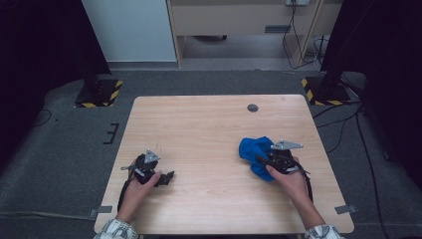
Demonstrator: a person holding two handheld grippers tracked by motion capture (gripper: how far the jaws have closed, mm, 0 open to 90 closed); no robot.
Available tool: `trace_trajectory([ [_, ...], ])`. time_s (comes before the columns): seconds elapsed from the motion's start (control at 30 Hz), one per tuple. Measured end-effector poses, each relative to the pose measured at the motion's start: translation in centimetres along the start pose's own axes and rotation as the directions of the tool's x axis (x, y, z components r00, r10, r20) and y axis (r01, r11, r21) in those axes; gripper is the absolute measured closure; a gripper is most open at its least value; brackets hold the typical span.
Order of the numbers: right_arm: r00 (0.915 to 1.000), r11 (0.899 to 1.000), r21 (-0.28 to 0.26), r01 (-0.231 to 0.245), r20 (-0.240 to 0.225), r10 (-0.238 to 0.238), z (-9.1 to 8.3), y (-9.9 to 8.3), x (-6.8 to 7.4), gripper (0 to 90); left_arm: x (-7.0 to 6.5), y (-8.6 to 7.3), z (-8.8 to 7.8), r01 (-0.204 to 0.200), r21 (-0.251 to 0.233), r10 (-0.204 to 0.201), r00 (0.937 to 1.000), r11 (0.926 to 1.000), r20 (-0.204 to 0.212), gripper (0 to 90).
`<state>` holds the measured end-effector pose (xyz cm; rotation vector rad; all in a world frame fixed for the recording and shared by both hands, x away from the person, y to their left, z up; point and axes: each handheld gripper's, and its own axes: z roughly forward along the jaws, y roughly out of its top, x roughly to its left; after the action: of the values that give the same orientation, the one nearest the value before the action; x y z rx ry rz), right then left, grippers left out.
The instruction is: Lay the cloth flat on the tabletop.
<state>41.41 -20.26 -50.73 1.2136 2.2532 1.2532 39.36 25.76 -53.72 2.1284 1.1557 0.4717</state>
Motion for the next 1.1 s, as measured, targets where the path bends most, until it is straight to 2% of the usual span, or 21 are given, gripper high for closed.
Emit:
trace_trajectory([
  [0.03,1.0000,1.000,0.000,0.000,0.000,0.000,0.0,0.0,0.0,71.0,0.0,0.0,0.0,0.000,0.000,0.000,1.0000,1.0000,0.000,0.0],
  [0.1,0.9992,1.000,-0.017,0.024,-0.032,-0.024,0.0,0.6,1.6,70.9,0.0,0.0,0.0,0.000,0.000,0.000,1.0000,1.0000,0.001,0.0],
  [0.2,0.9961,0.998,-0.032,0.059,-0.063,-0.061,-0.1,1.1,3.0,70.9,0.0,0.0,0.0,0.000,0.001,0.000,1.0000,1.0000,0.002,0.0],
  [0.23,0.9961,0.998,-0.032,0.059,-0.063,-0.061,-0.1,1.1,3.0,70.9,0.0,0.0,0.0,0.000,0.001,0.000,1.0000,1.0000,0.002,0.0],
  [0.33,0.9902,0.994,-0.049,0.099,-0.094,-0.104,0.0,1.6,4.8,70.6,0.0,0.1,0.1,-0.001,0.001,0.001,1.0000,1.0000,0.003,0.0],
  [0.47,0.9855,0.991,-0.054,0.121,-0.113,-0.127,0.3,1.8,5.9,70.1,0.0,0.1,0.1,-0.001,0.001,0.001,1.0000,1.0000,0.003,0.0],
  [0.5,0.9813,0.989,-0.056,0.134,-0.131,-0.140,0.6,2.0,6.7,69.6,0.0,0.1,0.1,-0.002,0.001,0.002,1.0000,1.0000,0.003,0.0],
  [0.53,0.9813,0.989,-0.056,0.134,-0.131,-0.140,0.6,2.0,6.7,69.6,0.0,0.1,0.1,-0.002,0.001,0.002,1.0000,1.0000,0.003,0.0],
  [0.6,0.9776,0.987,-0.054,0.149,-0.142,-0.155,1.0,2.0,7.6,69.6,0.0,0.1,0.1,-0.001,0.000,0.001,1.0000,1.0000,0.003,0.0],
  [0.77,0.9532,0.971,-0.015,0.237,-0.190,-0.235,3.2,1.9,10.3,69.4,0.0,0.1,0.1,-0.002,0.000,0.002,1.0000,1.0000,0.001,0.0],
  [0.93,0.9359,0.962,-0.016,0.273,-0.227,-0.270,4.4,2.1,12.1,67.6,0.0,0.1,0.1,-0.002,0.001,0.002,1.0000,1.0000,0.001,0.0],
  [1.0,0.9300,0.954,0.002,0.301,-0.222,-0.293,5.0,1.9,12.6,61.7,0.0,0.1,0.1,-0.002,0.002,0.002,1.0000,1.0000,0.001,0.0],
  [1.1,0.9236,0.941,0.043,0.334,-0.214,-0.318,5.8,1.2,13.0,41.1,-0.1,0.1,0.1,-0.002,0.001,0.002,1.0000,1.0000,0.001,0.0],
])
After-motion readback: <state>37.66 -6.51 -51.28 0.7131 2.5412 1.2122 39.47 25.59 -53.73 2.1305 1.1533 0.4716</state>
